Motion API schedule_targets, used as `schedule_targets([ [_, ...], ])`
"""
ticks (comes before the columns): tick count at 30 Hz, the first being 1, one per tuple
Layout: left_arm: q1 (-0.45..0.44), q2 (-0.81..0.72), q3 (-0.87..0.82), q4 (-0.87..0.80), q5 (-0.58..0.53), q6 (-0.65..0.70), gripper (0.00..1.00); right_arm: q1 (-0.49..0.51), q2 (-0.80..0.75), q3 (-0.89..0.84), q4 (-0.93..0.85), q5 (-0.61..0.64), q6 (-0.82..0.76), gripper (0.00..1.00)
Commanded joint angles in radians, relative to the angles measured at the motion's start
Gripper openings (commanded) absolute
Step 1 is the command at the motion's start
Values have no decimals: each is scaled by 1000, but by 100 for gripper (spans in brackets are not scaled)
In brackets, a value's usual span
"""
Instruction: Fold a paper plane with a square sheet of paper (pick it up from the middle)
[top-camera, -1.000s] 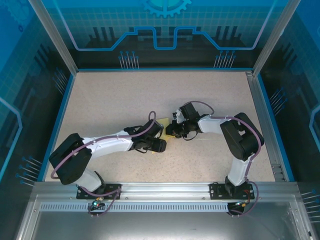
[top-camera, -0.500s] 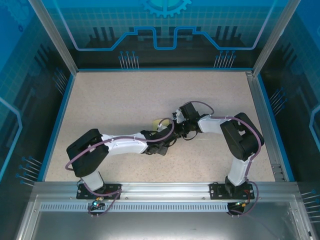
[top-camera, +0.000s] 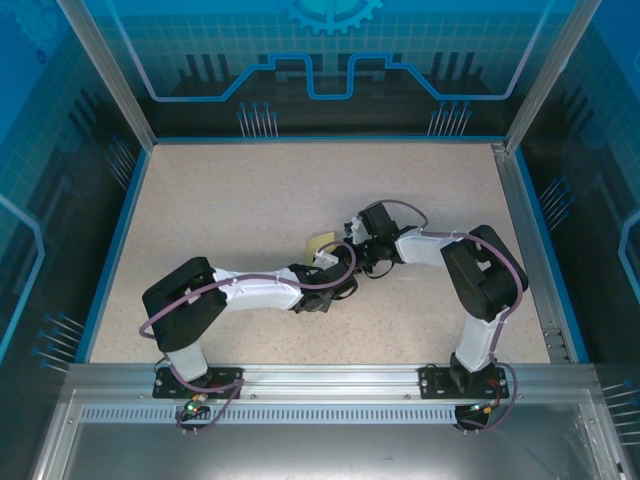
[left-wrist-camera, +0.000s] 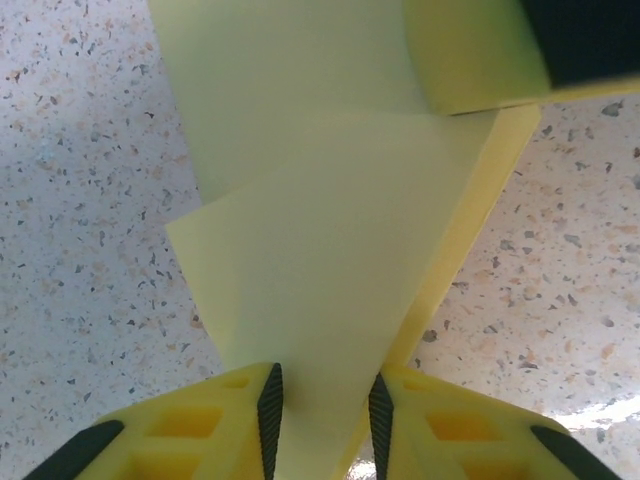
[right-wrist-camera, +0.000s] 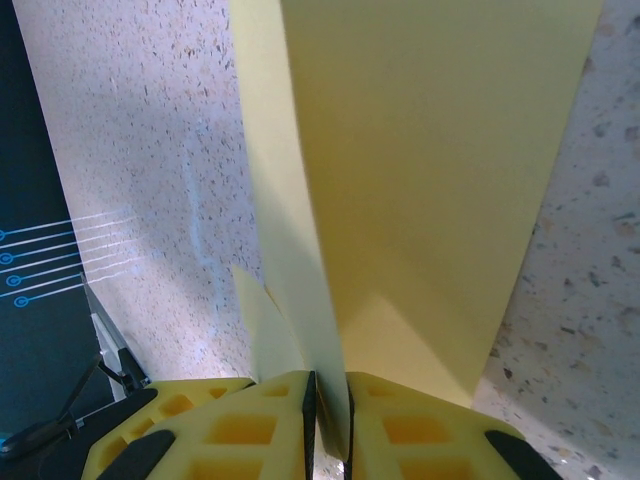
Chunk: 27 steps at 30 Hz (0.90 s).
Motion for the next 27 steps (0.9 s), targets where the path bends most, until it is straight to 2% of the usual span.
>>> schedule_targets([
  [1,-6,10,0,-11,-39,-6,28,19,-10,21,-16,-17,1,17],
  [17,-5,-17,-23,29,-34,50,7,19,-20,38,-37,-15,-5,18],
  [27,2,-79,-92,96,7,79,4,19,-15,62,-78,-3,-11,28],
])
